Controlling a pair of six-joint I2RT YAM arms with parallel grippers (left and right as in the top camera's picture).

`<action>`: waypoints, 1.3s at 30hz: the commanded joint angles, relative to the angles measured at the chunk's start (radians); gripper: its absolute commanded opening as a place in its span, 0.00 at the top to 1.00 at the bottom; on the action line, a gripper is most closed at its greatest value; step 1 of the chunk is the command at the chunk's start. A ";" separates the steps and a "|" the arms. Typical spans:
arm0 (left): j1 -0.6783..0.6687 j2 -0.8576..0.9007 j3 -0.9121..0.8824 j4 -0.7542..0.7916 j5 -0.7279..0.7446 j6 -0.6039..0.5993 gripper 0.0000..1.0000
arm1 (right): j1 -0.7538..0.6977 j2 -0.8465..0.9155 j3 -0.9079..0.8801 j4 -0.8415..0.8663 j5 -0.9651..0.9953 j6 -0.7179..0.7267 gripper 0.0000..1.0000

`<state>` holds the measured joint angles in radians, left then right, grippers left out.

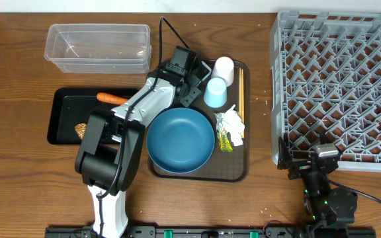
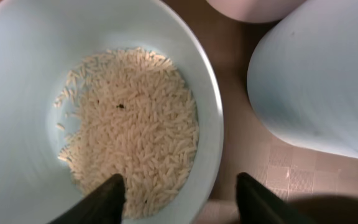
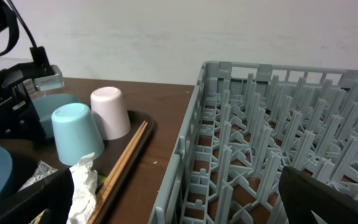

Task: Sort waste into correct bins and load items into the dishwasher rack
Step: 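Close the left gripper on the rim of the rice bowl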

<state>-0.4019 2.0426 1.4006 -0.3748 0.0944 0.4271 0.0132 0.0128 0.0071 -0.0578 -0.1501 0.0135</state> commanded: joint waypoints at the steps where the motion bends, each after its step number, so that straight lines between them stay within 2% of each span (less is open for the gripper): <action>1: 0.000 0.017 -0.008 0.016 0.003 0.010 0.49 | -0.015 -0.002 -0.002 -0.003 -0.005 -0.011 0.01; 8: 0.000 0.017 -0.008 0.053 0.003 0.010 0.63 | -0.015 -0.002 -0.002 -0.003 -0.005 -0.011 0.01; 11: 0.000 0.017 -0.007 0.060 0.003 0.010 0.75 | -0.015 -0.002 -0.002 -0.003 -0.005 -0.011 0.01; 16: 0.000 0.017 -0.007 0.060 0.003 0.010 0.77 | -0.015 -0.002 -0.002 -0.003 -0.005 -0.011 0.01; 20: 0.000 0.017 -0.007 0.060 0.003 0.010 0.94 | -0.015 -0.002 -0.002 -0.003 -0.005 -0.011 0.01; 35: -0.003 -0.001 -0.006 0.082 0.003 0.009 0.94 | -0.015 -0.002 -0.002 -0.003 -0.005 -0.011 0.01; 39: -0.007 -0.039 0.002 0.105 0.003 -0.046 0.94 | -0.015 -0.002 -0.002 -0.003 -0.005 -0.011 0.01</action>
<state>-0.4042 2.0422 1.4002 -0.2829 0.0978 0.4221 0.0132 0.0128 0.0071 -0.0578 -0.1501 0.0135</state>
